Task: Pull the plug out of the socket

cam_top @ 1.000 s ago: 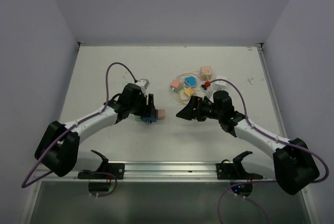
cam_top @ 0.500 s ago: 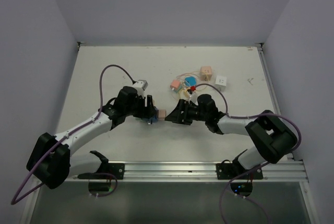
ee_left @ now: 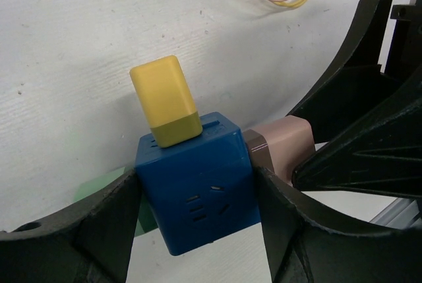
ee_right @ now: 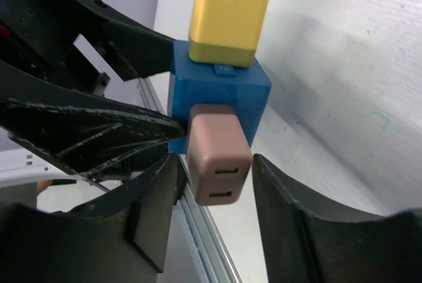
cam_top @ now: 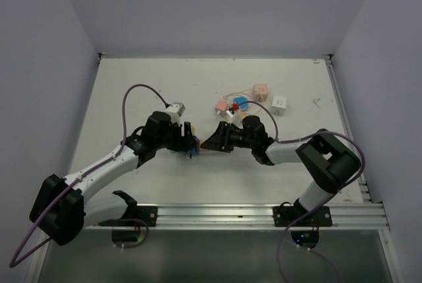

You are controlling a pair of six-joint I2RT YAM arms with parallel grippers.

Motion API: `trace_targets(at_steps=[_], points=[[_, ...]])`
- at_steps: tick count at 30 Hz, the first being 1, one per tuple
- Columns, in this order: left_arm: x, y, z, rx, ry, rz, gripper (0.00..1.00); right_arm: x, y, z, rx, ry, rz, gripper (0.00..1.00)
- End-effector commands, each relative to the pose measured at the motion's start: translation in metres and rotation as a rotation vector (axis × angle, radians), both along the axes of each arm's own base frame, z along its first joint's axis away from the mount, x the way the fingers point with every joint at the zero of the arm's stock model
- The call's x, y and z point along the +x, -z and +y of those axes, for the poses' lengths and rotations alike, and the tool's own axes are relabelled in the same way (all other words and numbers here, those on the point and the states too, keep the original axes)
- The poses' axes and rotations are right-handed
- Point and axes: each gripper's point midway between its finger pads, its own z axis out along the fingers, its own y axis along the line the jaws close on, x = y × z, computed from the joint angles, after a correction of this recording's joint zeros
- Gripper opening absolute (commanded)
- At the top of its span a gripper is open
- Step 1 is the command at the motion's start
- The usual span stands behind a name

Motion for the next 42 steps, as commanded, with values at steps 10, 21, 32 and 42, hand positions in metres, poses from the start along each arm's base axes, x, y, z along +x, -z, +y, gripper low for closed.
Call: trace_targets(at_steps=[10, 21, 32, 42], points=[[0.006, -0.021, -0.002, -0.064, -0.039, -0.059, 0.00, -0.004, -0.013, 0.011, 0.114, -0.068, -0.069, 0.00], [0.007, 0.017, 0.050, 0.207, -0.205, 0.000, 0.00, 0.006, -0.003, -0.036, 0.039, 0.003, -0.065, 0.00], [0.013, 0.027, 0.064, 0.315, -0.310, 0.092, 0.00, 0.013, 0.005, -0.069, -0.104, 0.051, -0.038, 0.00], [0.028, -0.020, 0.037, 0.212, -0.245, 0.016, 0.00, 0.056, -0.032, -0.117, -0.185, 0.240, -0.128, 0.00]])
